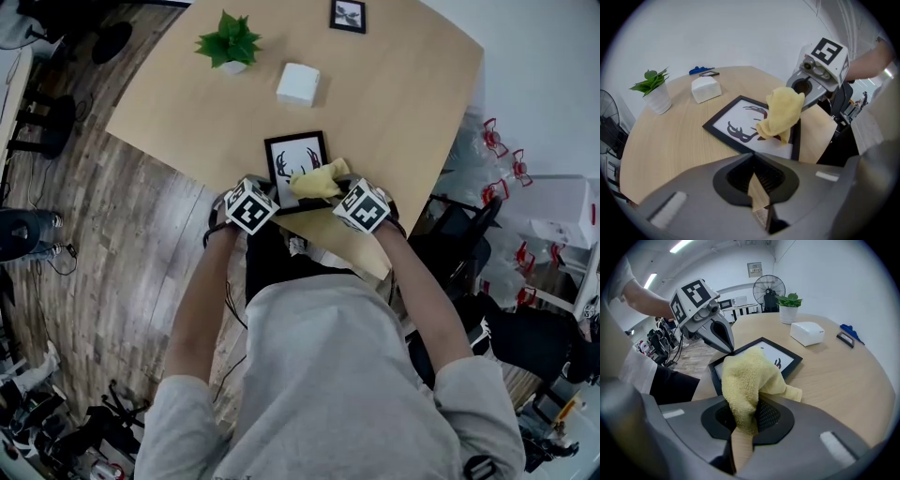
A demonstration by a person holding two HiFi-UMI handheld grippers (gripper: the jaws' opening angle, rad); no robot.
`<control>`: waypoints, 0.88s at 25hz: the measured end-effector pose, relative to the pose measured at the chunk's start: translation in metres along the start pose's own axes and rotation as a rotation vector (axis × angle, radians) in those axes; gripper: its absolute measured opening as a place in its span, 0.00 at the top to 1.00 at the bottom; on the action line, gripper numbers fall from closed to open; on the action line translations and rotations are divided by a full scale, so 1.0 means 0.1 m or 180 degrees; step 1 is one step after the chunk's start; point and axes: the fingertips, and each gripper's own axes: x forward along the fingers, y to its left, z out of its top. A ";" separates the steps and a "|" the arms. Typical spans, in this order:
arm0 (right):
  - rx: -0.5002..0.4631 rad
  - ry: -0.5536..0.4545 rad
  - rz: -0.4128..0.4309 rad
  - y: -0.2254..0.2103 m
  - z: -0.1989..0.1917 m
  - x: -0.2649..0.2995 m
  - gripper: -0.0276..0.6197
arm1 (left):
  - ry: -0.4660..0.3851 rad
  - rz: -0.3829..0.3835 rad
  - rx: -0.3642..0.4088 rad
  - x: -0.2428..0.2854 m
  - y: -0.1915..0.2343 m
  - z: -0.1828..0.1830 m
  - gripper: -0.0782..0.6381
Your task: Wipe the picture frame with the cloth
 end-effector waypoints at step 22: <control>0.0522 -0.0134 -0.0127 0.41 0.11 0.21 0.88 | 0.0062 -0.0280 0.0133 0.01 -0.01 0.05 0.82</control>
